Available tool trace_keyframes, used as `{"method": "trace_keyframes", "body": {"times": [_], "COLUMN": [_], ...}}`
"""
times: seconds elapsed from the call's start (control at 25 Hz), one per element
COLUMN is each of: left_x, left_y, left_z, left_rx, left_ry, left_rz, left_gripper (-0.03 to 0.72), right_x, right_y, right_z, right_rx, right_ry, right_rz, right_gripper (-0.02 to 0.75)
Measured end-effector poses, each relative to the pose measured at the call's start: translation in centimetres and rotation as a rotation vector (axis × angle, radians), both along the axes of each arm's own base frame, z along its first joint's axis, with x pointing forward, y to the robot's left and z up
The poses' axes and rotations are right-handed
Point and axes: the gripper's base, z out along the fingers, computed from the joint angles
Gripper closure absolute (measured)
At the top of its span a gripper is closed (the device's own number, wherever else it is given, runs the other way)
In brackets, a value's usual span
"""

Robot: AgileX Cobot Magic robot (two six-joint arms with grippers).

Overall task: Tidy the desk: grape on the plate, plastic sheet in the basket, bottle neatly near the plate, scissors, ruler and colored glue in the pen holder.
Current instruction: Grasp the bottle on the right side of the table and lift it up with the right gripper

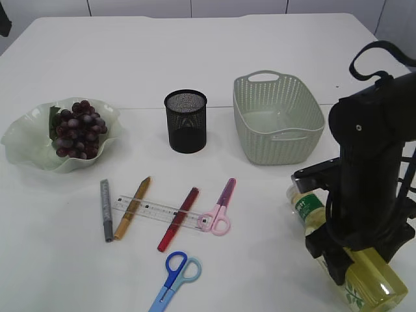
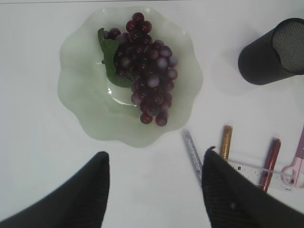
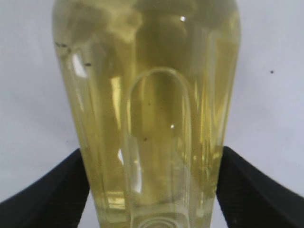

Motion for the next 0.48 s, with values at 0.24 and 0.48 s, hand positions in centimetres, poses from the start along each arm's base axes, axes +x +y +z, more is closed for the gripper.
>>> {"method": "trace_keyframes", "body": {"times": [0.24, 0.48], "left_x": [0.0, 0.0], "left_y": [0.0, 0.1], "left_z": [0.0, 0.0], "left_rx": [0.004, 0.008], "left_ry": [0.000, -0.001], "left_rz": [0.001, 0.000], "left_gripper": [0.235, 0.235], "right_x": [0.2, 0.2], "right_y": [0.1, 0.1], "right_z": [-1.4, -2.0], "right_rx": [-0.010, -0.011], "right_ry": [0.029, 0.043], "right_rz": [0.003, 0.000], "right_gripper": [0.145, 0.150]}}
